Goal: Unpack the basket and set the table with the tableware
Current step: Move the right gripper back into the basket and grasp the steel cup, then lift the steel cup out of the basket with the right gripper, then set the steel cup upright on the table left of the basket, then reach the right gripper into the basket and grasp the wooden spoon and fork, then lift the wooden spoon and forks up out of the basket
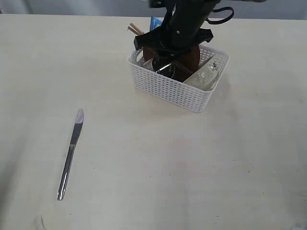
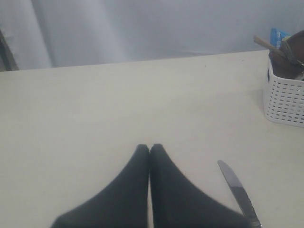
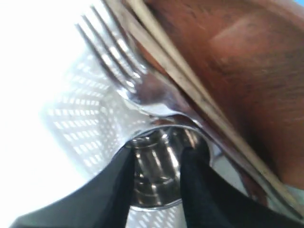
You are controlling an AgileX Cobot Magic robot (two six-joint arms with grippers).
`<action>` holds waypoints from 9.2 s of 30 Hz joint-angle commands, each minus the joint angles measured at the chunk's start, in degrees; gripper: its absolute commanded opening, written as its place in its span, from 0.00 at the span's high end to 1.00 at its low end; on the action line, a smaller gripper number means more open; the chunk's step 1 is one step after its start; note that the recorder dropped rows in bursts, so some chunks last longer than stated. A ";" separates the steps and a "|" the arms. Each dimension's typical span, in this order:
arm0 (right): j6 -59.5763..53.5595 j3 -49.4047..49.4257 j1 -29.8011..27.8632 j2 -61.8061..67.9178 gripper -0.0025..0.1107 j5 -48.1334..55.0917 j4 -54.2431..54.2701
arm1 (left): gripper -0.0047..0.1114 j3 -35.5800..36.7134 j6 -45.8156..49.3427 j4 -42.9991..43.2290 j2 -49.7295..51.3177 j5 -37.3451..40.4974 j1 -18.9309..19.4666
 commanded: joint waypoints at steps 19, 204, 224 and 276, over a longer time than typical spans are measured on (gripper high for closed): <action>-4.61 -0.05 -0.31 3.30 0.69 -8.98 11.22 | 0.96 0.14 -0.08 -0.11 -0.13 -0.50 -0.43; -17.86 -23.66 4.33 13.41 0.70 23.95 -8.00 | 0.96 0.14 -0.48 -0.09 -0.13 -0.50 -0.43; -14.45 -23.66 4.33 13.18 0.53 21.61 -16.92 | 0.96 0.14 -0.48 -0.09 -0.13 -0.50 -0.43; -14.91 -23.66 4.45 10.48 0.98 19.89 -20.87 | 0.96 0.14 -0.48 -0.09 -0.13 -0.50 -0.43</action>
